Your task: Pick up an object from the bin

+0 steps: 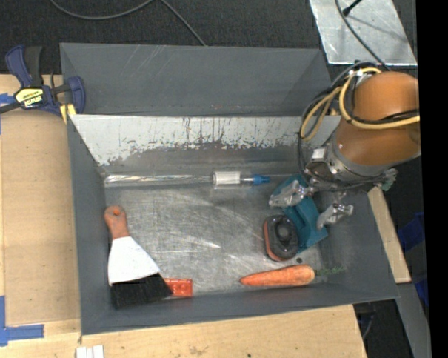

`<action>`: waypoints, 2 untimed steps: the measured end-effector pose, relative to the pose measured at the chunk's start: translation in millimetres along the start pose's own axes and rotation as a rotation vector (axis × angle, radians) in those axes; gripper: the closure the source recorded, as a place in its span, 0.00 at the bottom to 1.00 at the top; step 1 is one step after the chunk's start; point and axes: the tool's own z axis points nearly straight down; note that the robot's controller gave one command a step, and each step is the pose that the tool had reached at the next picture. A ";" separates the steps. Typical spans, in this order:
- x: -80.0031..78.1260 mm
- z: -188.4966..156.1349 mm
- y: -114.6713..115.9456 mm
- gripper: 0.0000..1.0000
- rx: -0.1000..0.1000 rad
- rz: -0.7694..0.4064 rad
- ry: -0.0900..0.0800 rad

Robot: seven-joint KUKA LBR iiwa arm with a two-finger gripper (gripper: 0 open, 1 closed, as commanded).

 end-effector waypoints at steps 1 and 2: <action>3.9 33.8 -17.9 0.00 -0.007 -0.206 0.010; -21.7 65.2 -37.8 1.00 0.006 -0.334 0.009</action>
Offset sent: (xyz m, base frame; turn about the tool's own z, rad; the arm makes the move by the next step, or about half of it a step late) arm 0.0372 0.0074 -0.0772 -0.3429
